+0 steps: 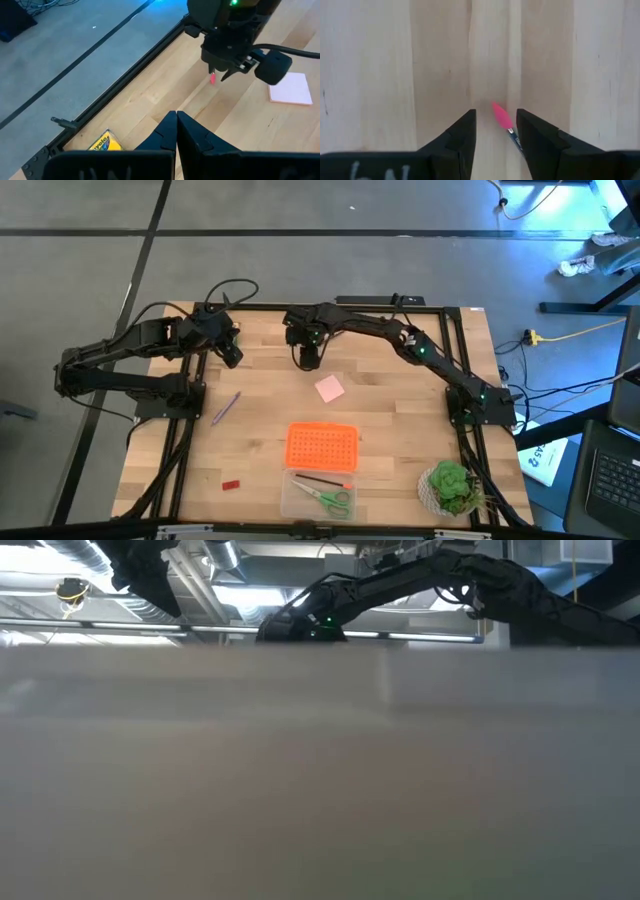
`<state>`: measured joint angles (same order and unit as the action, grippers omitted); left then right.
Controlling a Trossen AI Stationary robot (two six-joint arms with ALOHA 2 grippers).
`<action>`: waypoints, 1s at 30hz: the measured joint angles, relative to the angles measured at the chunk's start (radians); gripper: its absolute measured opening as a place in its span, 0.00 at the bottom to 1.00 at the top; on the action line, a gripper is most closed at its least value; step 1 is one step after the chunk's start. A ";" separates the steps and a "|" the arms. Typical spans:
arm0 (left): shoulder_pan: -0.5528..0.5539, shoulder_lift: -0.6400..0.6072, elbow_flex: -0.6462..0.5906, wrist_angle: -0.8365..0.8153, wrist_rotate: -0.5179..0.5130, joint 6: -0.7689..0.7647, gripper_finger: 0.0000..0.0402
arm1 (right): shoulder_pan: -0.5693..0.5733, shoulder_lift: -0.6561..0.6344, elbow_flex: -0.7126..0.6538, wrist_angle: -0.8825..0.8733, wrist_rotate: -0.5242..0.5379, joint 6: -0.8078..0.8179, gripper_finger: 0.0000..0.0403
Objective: Pack school essentials
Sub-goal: Put the dark blue pencil into the orange supply box
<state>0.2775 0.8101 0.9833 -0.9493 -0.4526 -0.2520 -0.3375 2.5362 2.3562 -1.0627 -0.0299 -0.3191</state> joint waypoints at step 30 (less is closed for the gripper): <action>0.000 0.000 0.000 -0.011 -0.008 0.000 0.00 | -0.024 -0.006 -0.001 0.014 0.107 0.044 0.35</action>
<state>0.2775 0.8104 0.9833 -0.9606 -0.4609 -0.2517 -0.3610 2.5301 2.3550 -1.0491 0.0774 -0.2750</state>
